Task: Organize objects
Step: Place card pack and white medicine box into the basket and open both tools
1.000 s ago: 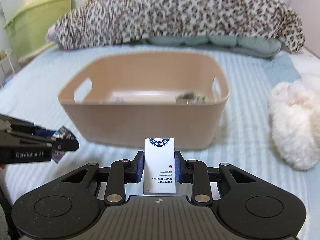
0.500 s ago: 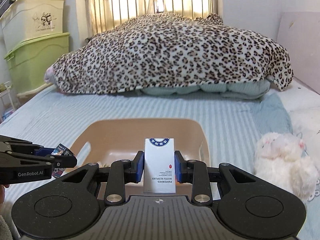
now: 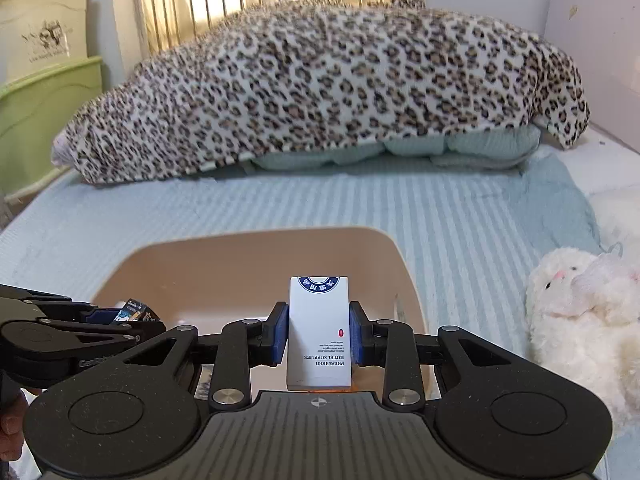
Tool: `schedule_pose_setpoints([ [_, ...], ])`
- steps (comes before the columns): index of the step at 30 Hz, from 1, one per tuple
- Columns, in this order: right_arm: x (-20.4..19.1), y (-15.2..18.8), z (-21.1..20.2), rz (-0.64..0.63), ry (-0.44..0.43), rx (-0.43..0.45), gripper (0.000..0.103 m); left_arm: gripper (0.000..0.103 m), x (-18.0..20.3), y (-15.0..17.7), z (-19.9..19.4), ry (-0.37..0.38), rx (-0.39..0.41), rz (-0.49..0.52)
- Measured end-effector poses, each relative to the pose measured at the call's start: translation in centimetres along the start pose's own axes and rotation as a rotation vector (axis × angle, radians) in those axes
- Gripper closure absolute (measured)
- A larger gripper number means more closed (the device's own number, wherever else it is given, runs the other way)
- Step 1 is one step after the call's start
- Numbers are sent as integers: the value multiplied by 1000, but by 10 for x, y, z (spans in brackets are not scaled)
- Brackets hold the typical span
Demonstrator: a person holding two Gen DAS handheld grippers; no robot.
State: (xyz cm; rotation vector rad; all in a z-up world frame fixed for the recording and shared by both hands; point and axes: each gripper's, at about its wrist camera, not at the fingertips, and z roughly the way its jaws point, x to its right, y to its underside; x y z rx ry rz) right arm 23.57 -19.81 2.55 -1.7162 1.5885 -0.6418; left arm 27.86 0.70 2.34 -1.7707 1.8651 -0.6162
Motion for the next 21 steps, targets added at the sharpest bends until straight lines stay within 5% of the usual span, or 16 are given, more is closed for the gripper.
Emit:
schedule_pose_setpoints([
  [6, -2, 7, 33, -23, 27, -92, 74, 78, 0, 8, 30, -10, -119, -15],
  [10, -1, 14, 49, -19, 37, -145, 74, 75, -3, 12, 30, 9, -128, -23],
  [11, -2, 16, 50, -28, 37, -148, 68, 72, -3, 12, 28, 9, -127, -21],
  [13, -5, 17, 49, -37, 42, -149, 59, 43, -3, 10, 23, 2, -119, -22],
  [16, -7, 15, 39, -32, 35, -136, 38, 26, -3, 7, 7, 11, -72, -34],
  [21, -9, 5, 13, -28, 30, -92, 17, 16, -2, 5, -20, 1, -15, -38],
])
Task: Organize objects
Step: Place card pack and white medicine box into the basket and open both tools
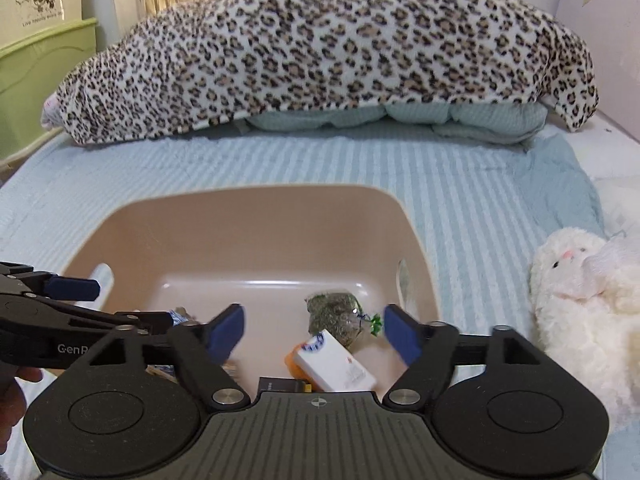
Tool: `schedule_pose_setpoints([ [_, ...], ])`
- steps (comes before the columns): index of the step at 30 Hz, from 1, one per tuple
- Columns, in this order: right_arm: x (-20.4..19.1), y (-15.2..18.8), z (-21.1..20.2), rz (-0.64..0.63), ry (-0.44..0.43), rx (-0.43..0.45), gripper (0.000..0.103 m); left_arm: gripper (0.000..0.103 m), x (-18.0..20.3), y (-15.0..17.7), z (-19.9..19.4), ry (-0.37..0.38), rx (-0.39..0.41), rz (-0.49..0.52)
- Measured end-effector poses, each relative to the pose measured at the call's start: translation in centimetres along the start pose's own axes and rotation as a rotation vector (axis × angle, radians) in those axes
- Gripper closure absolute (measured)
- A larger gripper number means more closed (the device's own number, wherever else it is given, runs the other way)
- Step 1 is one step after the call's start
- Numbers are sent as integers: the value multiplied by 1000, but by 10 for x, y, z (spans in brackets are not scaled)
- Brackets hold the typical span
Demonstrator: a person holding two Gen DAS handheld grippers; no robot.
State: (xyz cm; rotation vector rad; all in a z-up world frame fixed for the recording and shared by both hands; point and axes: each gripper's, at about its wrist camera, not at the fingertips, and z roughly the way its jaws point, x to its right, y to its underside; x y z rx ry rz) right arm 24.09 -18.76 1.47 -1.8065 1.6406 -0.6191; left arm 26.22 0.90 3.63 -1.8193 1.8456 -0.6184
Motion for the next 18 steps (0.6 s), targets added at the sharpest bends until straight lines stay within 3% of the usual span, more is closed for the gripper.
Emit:
schedule_pose_setpoints([
  [7, -4, -4, -43, 0, 10, 50, 5, 16, 2, 0, -39, 4, 66, -5],
  [18, -8, 19, -100, -9, 36, 108, 2, 16, 5, 28, -92, 5, 132, 9],
])
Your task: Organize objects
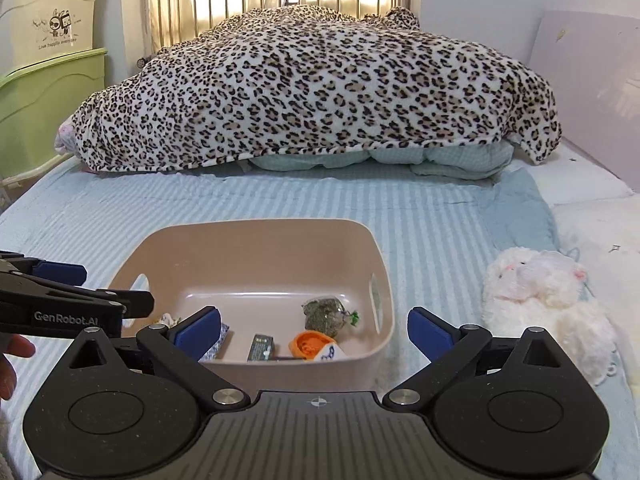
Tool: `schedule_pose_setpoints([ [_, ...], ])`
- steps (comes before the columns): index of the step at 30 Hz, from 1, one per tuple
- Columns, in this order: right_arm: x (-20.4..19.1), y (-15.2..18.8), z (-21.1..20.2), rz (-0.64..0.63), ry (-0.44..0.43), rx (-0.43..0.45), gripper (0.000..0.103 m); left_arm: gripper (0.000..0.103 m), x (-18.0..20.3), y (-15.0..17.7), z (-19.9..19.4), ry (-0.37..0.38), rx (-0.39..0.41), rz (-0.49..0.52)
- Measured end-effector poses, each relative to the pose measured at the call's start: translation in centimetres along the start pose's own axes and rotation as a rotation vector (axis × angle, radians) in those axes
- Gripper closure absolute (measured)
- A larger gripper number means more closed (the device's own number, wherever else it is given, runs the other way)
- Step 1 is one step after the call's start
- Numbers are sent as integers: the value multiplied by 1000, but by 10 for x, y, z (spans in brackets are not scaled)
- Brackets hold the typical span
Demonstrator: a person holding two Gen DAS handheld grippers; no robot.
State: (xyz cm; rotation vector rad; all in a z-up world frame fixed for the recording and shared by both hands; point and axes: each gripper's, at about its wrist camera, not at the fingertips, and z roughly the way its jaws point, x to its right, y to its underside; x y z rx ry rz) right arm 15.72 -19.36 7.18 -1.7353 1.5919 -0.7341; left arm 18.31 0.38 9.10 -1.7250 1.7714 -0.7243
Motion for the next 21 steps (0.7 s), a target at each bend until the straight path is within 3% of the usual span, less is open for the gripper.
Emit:
schedule_pose_setpoints([
  [7, 1, 19, -30, -4, 3, 10, 1, 16, 8, 31, -29, -21, 31, 47],
  [21, -12, 60, -75, 10, -51, -15, 0, 16, 2, 80, -80, 15, 28, -13],
])
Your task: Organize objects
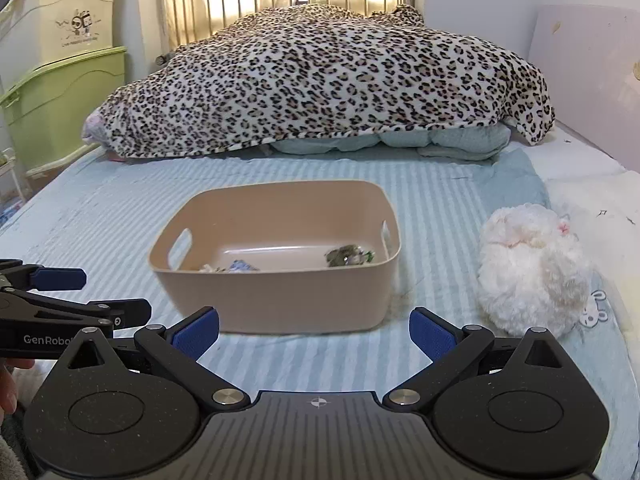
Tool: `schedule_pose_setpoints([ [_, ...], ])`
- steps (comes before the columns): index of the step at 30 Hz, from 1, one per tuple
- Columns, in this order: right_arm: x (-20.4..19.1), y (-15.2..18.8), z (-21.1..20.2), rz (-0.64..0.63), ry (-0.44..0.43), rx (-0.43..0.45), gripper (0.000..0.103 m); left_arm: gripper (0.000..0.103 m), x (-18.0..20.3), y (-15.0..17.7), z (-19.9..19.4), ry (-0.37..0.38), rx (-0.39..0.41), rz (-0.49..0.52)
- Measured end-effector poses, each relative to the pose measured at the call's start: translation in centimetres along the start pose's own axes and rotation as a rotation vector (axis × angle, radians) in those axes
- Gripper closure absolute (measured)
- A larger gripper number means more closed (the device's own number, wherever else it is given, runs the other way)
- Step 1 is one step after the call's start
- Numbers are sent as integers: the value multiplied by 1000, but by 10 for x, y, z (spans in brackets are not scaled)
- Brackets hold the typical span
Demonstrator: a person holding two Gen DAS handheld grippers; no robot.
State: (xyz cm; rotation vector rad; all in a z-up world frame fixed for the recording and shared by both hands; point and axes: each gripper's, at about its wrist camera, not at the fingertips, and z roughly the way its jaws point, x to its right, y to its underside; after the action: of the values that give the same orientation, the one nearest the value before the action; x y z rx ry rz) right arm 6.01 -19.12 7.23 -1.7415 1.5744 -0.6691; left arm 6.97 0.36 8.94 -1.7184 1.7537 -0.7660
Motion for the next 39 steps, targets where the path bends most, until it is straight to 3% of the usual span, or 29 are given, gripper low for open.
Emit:
schedule_pose_setpoints([
  [19, -1, 44, -68, 79, -21, -20, 0, 16, -6, 46, -61, -23, -16, -25],
  [39, -13, 53, -80, 48, -28, -38, 0, 16, -2, 53, -73, 21, -61, -6],
])
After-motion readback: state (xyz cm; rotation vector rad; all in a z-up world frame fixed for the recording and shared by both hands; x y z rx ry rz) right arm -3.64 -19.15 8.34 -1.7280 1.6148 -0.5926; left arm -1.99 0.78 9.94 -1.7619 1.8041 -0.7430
